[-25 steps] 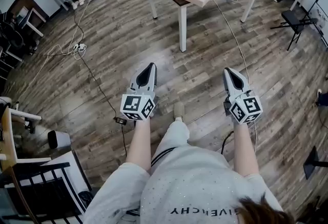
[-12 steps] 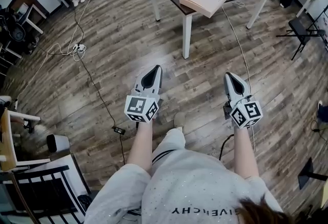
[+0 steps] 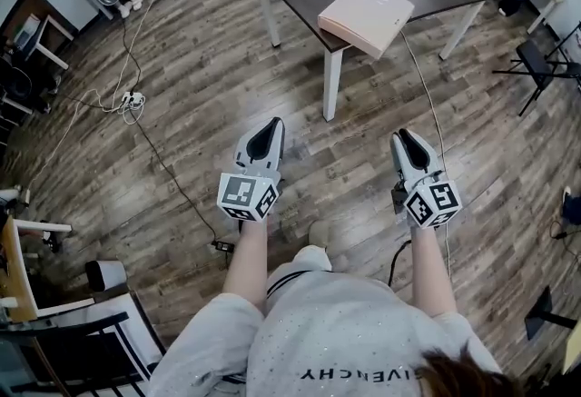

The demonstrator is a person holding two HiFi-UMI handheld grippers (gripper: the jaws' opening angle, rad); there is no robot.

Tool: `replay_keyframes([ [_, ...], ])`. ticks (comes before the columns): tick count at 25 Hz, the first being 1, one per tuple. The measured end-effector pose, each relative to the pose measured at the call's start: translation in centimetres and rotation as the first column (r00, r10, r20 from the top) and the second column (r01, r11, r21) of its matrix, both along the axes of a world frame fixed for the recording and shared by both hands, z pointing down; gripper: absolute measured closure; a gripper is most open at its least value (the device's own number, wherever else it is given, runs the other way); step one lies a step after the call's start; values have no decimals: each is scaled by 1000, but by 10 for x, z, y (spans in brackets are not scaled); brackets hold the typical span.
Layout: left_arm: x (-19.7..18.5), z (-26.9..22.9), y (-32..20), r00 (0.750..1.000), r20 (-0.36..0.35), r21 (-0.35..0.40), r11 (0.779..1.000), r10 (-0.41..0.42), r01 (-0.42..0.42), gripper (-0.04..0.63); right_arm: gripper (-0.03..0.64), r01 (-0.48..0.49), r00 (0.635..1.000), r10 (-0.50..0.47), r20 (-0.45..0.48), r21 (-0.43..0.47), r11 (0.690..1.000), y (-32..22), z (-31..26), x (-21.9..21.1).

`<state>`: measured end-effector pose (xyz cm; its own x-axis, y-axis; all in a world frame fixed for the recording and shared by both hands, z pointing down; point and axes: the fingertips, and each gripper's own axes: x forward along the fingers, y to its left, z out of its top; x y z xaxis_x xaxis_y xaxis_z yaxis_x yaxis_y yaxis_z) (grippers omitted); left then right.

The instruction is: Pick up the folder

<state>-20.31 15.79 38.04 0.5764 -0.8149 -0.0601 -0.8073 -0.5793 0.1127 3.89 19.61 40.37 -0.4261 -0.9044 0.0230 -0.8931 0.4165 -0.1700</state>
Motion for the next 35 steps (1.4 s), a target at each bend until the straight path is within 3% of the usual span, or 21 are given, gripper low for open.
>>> replay_keyframes([
  [7, 10, 17, -74, 999, 24, -3, 999, 44, -44, 597, 515, -27, 999, 28, 22, -21, 999, -72, 22, 2],
  [16, 16, 42, -114, 999, 17, -37, 998, 47, -47, 597, 457, -56, 994, 63, 89, -81, 995, -120, 47, 17],
  [24, 38, 58, -160, 1000, 2, -46, 998, 31, -31, 597, 368, -49, 952, 87, 293, -136, 990, -178, 66, 48],
  [35, 99, 96, -249, 1000, 9, -109, 994, -1, 2, 597, 284, 39, 892, 79, 446, -248, 968, -291, 112, 95],
])
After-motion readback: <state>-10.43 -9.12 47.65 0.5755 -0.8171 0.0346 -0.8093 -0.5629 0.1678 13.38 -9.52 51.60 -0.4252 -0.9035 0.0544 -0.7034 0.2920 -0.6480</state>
